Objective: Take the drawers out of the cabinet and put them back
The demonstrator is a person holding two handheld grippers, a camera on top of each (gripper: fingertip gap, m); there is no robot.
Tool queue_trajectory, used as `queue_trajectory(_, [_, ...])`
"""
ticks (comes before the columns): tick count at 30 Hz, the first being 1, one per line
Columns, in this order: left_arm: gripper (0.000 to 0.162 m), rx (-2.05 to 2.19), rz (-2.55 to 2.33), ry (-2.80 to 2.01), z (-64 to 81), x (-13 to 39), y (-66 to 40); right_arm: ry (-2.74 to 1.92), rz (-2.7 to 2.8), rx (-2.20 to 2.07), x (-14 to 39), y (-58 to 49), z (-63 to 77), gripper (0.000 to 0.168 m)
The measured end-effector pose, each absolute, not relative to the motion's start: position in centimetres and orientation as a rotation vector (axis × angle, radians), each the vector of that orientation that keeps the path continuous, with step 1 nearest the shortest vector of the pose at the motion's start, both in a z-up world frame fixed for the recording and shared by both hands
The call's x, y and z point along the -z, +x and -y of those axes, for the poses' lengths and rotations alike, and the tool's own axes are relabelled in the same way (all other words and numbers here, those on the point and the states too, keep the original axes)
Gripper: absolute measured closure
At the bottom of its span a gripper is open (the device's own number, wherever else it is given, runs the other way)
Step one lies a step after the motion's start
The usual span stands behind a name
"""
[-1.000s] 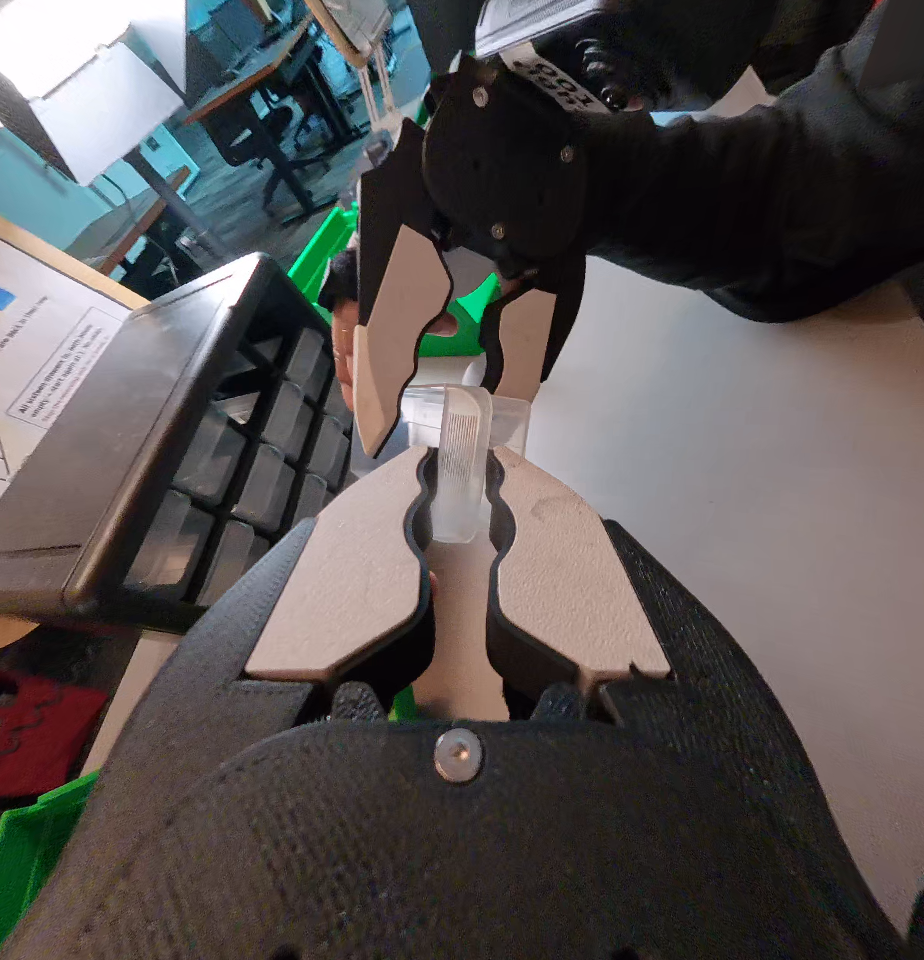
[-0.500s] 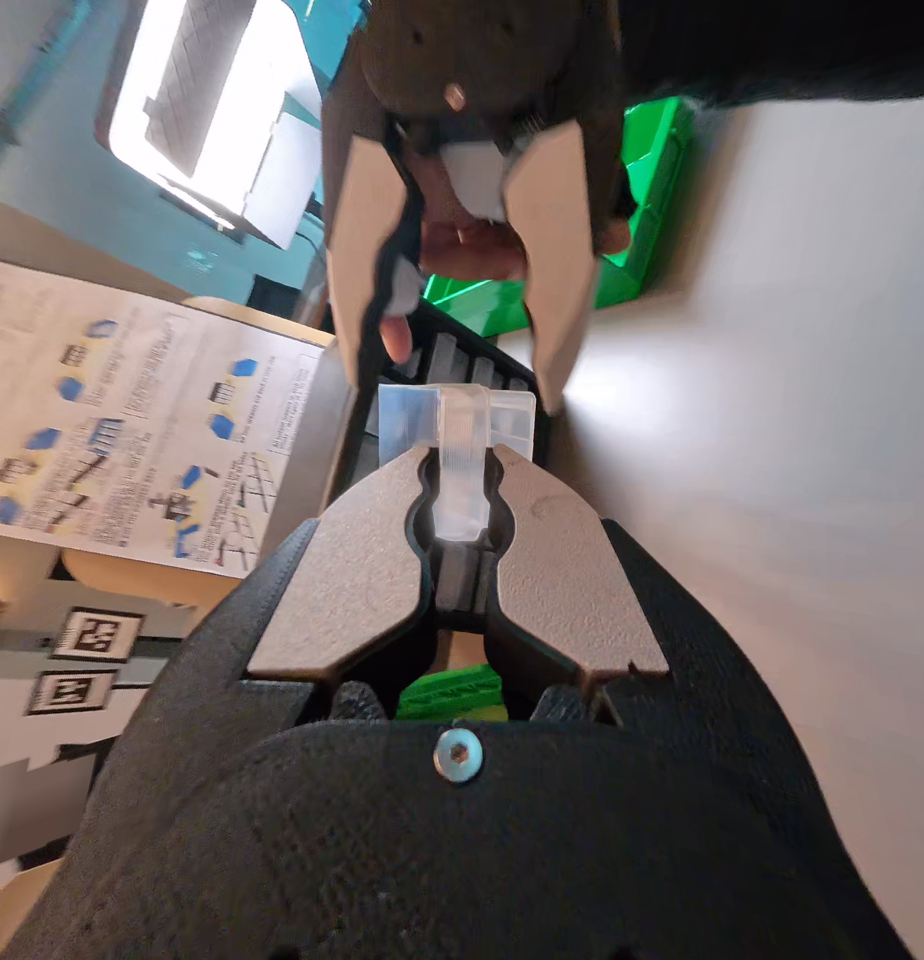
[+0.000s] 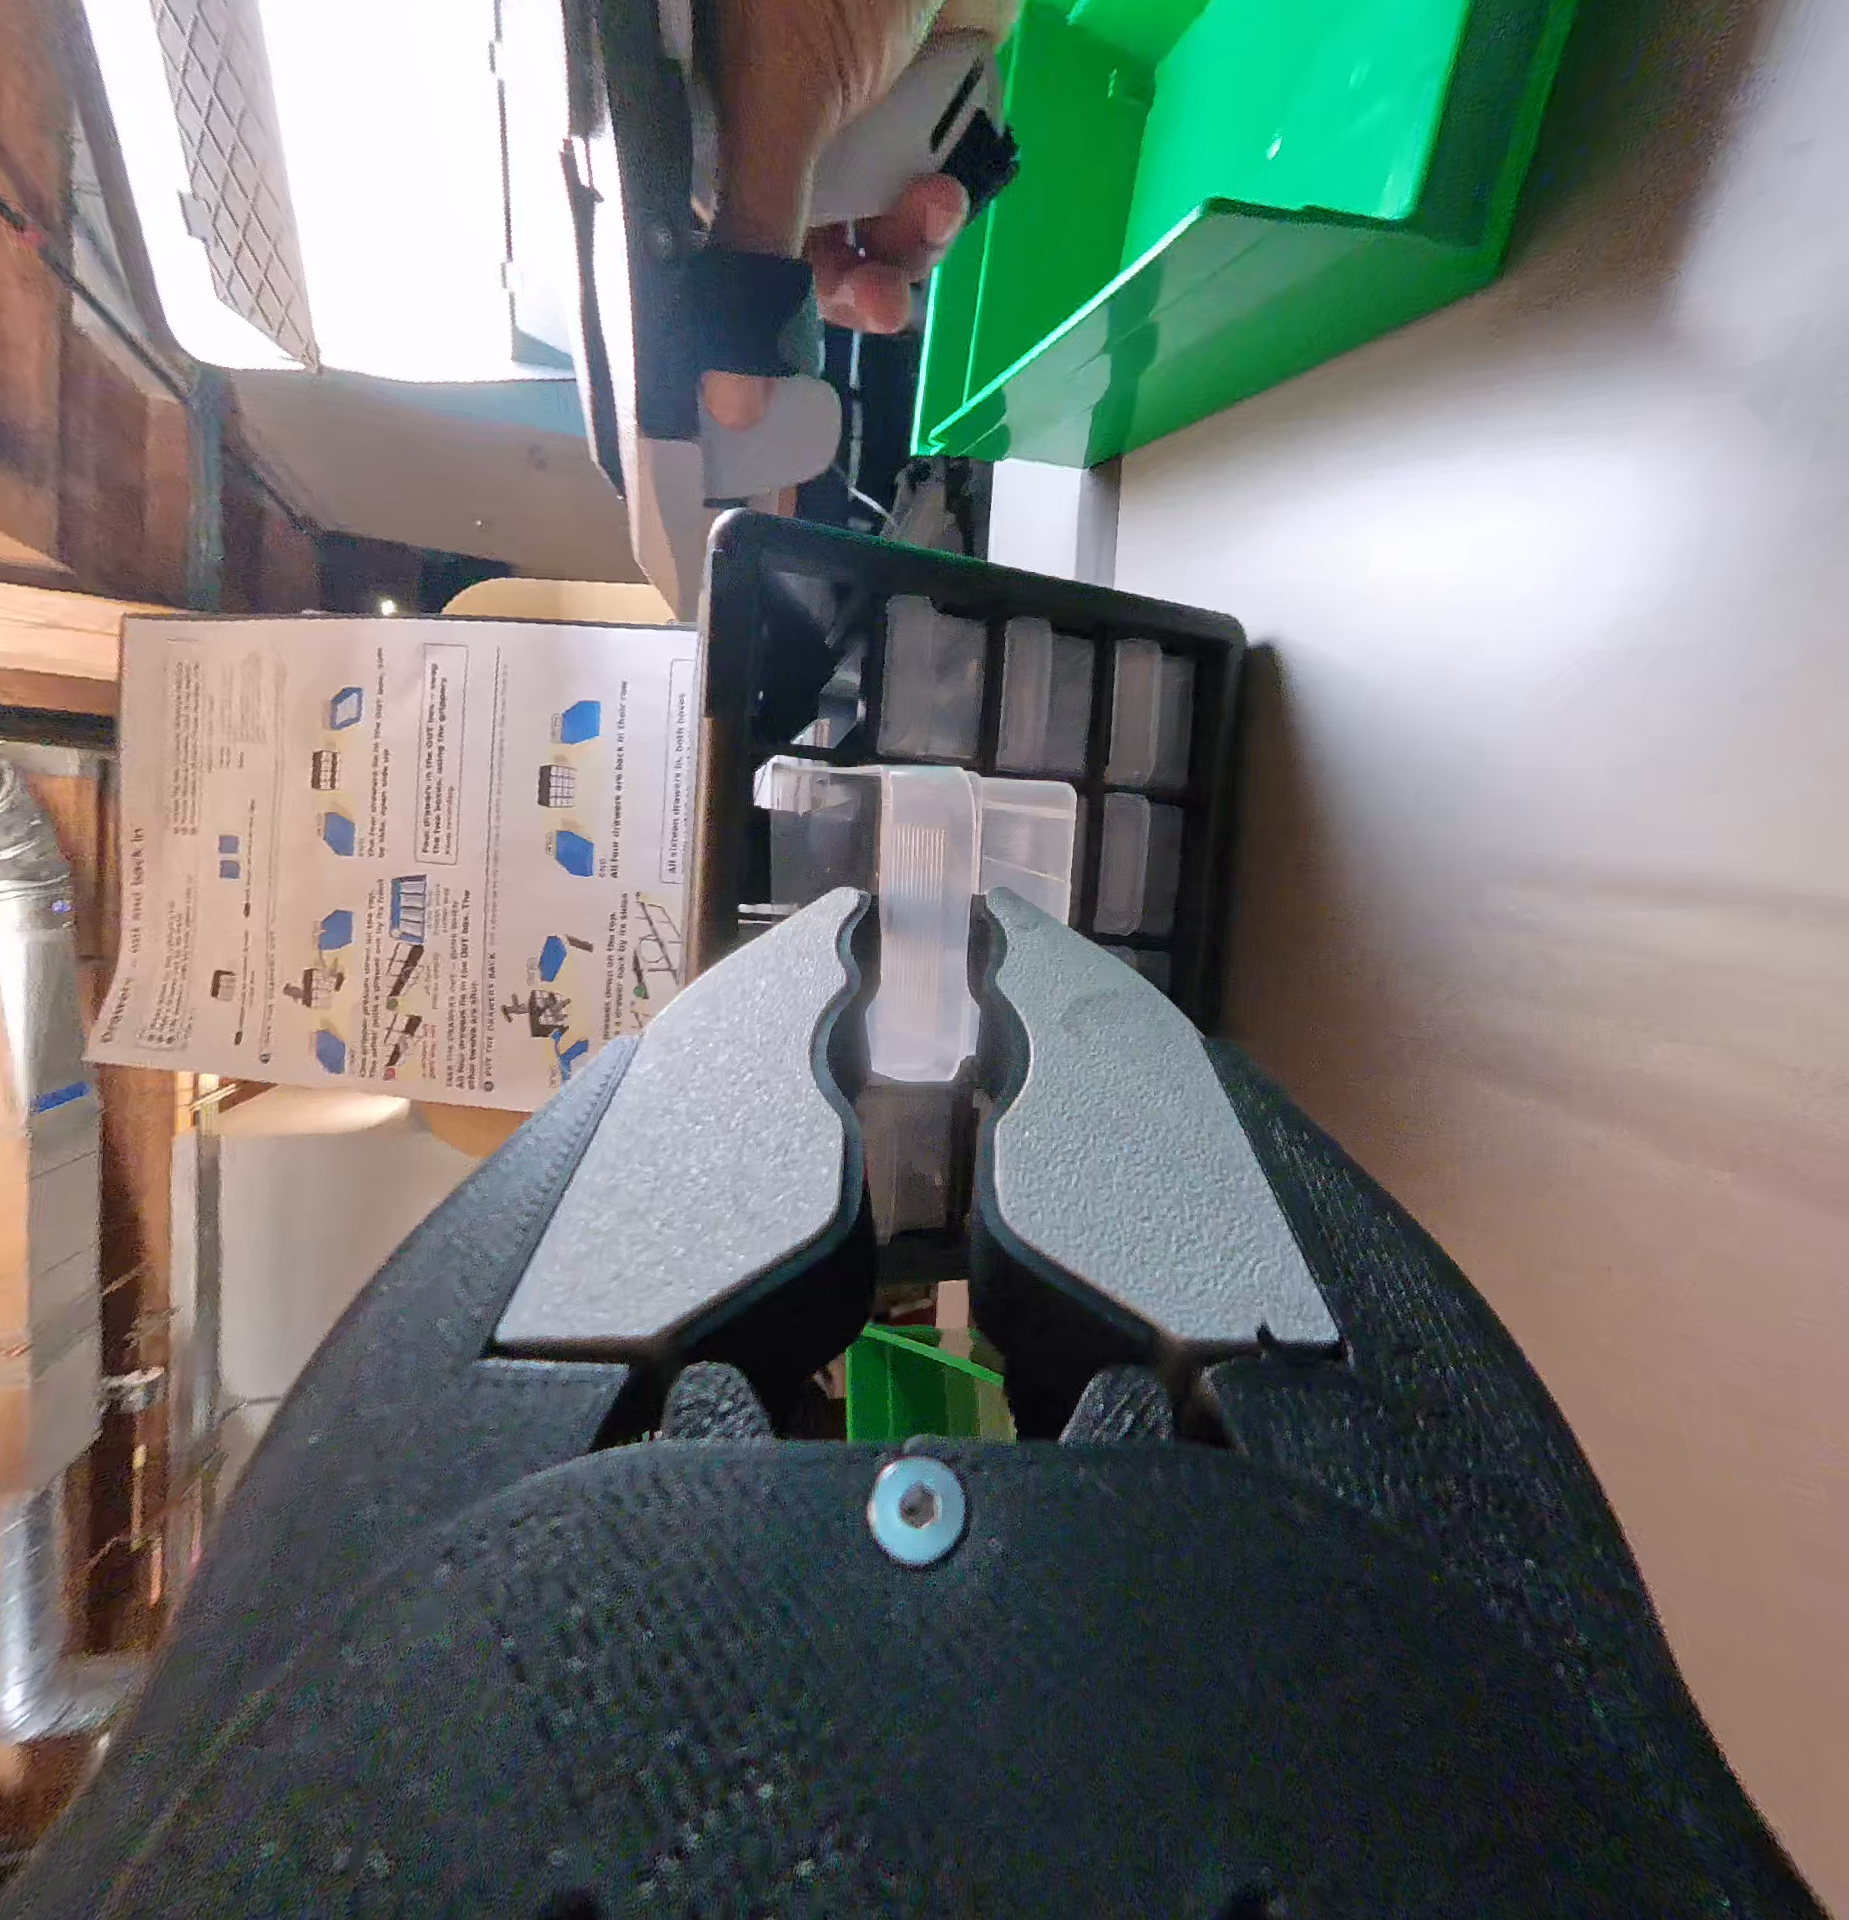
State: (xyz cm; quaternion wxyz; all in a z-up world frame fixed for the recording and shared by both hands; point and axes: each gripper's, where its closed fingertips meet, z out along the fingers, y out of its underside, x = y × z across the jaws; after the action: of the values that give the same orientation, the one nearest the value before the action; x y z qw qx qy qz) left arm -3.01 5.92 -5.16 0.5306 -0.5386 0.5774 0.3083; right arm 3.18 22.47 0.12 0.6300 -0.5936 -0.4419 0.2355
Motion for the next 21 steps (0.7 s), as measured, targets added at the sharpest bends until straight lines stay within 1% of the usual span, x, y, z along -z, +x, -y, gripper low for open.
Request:
queue_trajectory(1, [0.145,-0.756,-1.368,-1.283,-6.2,5.1,-2.9,-1.367,1.008,-0.549,0.1,3.0,-22.6,0.103])
queue_trajectory(21, [0.145,-0.846,-1.370,-1.246,-8.2,5.3,0.4,-1.360,0.995,-0.573,-0.2,2.8,-22.3,0.108])
